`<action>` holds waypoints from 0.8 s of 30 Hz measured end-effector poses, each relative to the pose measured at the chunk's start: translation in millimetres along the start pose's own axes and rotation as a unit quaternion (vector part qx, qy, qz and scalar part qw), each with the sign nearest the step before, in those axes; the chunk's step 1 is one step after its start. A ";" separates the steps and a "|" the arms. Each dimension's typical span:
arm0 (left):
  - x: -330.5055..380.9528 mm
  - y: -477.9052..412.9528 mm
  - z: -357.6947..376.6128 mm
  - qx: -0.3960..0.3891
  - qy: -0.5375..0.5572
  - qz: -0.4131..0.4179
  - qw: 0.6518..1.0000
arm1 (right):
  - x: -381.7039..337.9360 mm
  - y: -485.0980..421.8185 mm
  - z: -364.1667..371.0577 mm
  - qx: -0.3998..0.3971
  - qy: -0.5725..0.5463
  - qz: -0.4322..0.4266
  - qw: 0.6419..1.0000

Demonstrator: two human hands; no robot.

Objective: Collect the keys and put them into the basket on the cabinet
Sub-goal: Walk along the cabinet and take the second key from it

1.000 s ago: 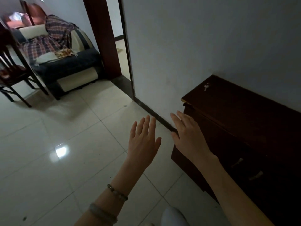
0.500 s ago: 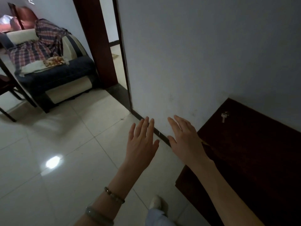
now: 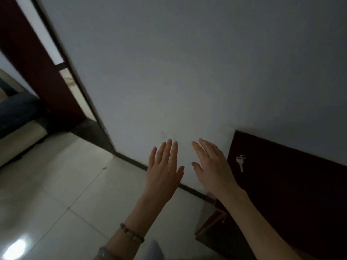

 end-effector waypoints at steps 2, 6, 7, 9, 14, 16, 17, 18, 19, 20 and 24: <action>4.9 -25.6 7.0 0.001 0.022 0.042 0.999 | 15.7 -8.7 1.0 0.012 0.014 0.039 0.999; 13.6 -76.4 27.3 -0.025 0.052 0.133 0.989 | 44.1 -24.6 4.6 0.037 0.031 0.128 0.991; 15.1 -89.0 31.8 -0.033 0.060 0.156 0.985 | 50.9 -29.0 5.8 0.043 0.033 0.153 0.987; 16.5 -113.7 38.6 -0.048 0.071 0.203 0.975 | 62.8 -38.4 6.9 0.059 0.037 0.199 0.978; 8.6 -163.7 51.1 -0.061 0.082 0.315 0.944 | 76.5 -53.4 13.0 0.075 0.046 0.310 0.947; 6.3 -179.3 55.9 -0.058 0.086 0.356 0.929 | 80.8 -52.5 19.0 0.075 0.049 0.353 0.931; 5.9 -186.1 59.5 -0.057 0.087 0.374 0.922 | 83.5 -51.0 21.7 0.074 0.051 0.377 0.922; 6.3 -192.1 63.3 -0.057 0.088 0.392 0.914 | 86.1 -48.5 23.6 0.074 0.052 0.402 0.911; 7.5 -197.2 67.0 -0.059 0.091 0.409 0.906 | 88.3 -45.6 24.9 0.078 0.051 0.427 0.899; 9.0 -201.1 70.5 -0.060 0.097 0.427 0.897 | 89.1 -42.1 25.9 0.087 0.046 0.451 0.887; 23.0 -207.1 84.1 -0.068 0.107 0.503 0.855 | 84.5 -29.0 31.2 0.142 0.006 0.529 0.837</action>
Point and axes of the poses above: each hand's wrist, its own y-axis away from the middle knuckle, its own z-axis out of the palm, x = y × z, the point moved 4 cm from there along -y, towards the middle knuckle, and after that the axes turned 2 degrees about z, right-handed, at the moved point
